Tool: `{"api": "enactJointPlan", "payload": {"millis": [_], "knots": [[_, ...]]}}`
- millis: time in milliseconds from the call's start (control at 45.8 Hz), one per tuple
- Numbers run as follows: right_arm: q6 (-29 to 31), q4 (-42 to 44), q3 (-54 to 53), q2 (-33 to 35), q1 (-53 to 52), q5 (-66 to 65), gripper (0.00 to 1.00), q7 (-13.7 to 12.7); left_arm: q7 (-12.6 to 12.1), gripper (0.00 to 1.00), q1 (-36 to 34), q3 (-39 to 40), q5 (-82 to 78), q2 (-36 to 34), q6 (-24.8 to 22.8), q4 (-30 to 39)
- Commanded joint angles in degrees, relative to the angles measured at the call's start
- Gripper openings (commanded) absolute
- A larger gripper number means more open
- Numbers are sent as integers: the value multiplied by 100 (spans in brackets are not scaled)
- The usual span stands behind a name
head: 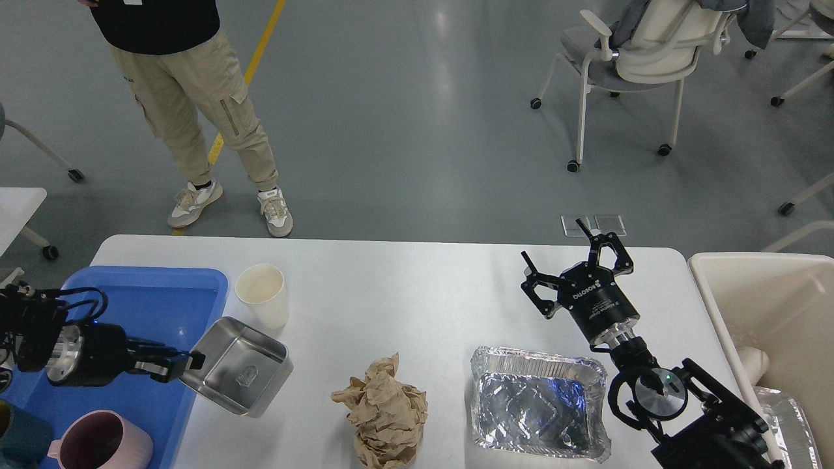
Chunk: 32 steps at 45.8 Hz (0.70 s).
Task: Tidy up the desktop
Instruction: 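Lift the steel tray and swing it over the blue bin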
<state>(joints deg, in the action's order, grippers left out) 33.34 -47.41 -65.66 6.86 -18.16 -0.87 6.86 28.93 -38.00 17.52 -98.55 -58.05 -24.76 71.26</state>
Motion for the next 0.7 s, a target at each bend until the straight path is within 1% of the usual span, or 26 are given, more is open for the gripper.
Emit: {"api": "enactJointPlan", "payload": {"millis": [0, 131, 197, 328, 415, 546, 611, 677], "knots": [[-3, 4, 0, 8, -3, -1, 100, 0, 7, 2, 47, 374, 274, -663, -38, 581], [-3, 13, -17, 8, -3, -1, 100, 0, 43, 2, 38, 576, 714, -1217, -29, 925], [-3, 13, -17, 8, -3, -1, 100, 0, 60, 3, 47, 848, 1082, -1506, -29, 969], [5, 13, -17, 8, -3, -1, 100, 0, 113, 3, 56, 1007, 1505, -1683, 32, 969], [5, 13, -17, 8, -3, -1, 100, 0, 95, 3, 56, 1007, 1672, -1771, 102, 952], [5, 4, -17, 8, -21, -1, 100, 0, -45, 3, 91, 902, 1672, -1859, 313, 855], [5, 4, -17, 8, -29, -1, 100, 0, -168, 3, 99, 893, 1629, -1921, 331, 750], [5, -5, -17, 8, -38, -1, 100, 0, -221, 3, 108, 884, 1602, -1956, 349, 548]]}}
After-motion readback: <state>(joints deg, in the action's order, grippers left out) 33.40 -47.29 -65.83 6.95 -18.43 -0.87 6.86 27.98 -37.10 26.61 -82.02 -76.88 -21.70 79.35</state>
